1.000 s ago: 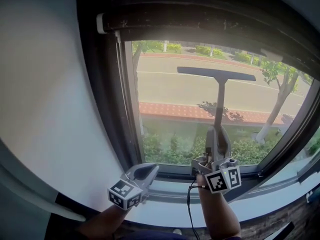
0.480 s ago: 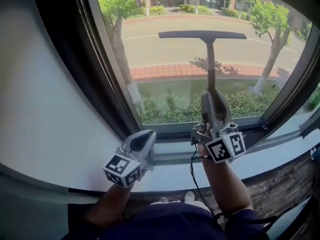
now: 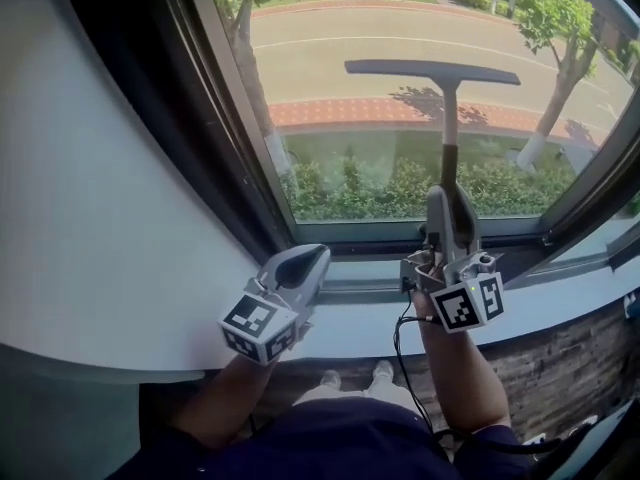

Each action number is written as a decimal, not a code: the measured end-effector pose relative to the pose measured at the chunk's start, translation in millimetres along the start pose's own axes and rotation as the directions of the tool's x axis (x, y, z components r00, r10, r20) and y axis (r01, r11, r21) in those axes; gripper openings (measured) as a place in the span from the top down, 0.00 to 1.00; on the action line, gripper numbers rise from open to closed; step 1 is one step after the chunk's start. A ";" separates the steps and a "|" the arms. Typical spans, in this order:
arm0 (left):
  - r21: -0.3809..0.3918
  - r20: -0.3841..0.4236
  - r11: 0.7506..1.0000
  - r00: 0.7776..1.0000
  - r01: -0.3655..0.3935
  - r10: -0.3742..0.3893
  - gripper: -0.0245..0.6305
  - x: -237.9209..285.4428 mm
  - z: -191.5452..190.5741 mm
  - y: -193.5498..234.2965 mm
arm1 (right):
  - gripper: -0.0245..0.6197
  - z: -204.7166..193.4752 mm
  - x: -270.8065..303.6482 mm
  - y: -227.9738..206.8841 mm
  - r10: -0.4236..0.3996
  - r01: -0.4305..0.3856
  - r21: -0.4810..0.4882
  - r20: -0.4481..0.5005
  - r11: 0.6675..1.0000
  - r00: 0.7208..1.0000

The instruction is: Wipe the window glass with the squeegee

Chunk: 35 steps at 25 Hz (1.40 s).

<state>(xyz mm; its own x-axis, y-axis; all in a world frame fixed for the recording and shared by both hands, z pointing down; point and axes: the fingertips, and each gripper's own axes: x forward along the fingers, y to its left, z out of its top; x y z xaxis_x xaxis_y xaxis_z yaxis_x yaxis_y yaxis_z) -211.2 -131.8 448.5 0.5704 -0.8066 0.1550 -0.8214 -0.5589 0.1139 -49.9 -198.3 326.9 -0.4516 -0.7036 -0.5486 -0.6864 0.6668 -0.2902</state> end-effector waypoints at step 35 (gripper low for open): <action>-0.027 -0.134 0.998 0.989 0.057 -0.060 0.96 -4.5 -66.8 -16.7 | 0.80 -132.9 -124.6 -37.1 -0.152 0.180 0.090 -0.256 0.979 0.955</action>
<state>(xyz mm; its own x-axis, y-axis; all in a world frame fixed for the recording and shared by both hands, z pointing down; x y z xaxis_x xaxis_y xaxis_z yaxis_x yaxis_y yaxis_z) -199.7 -105.9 511.5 0.6139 -0.7387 0.2783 -0.7874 -0.5983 0.1487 -43.9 -168.0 510.2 -0.4725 -0.8360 -0.2789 -0.7022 0.5484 -0.4540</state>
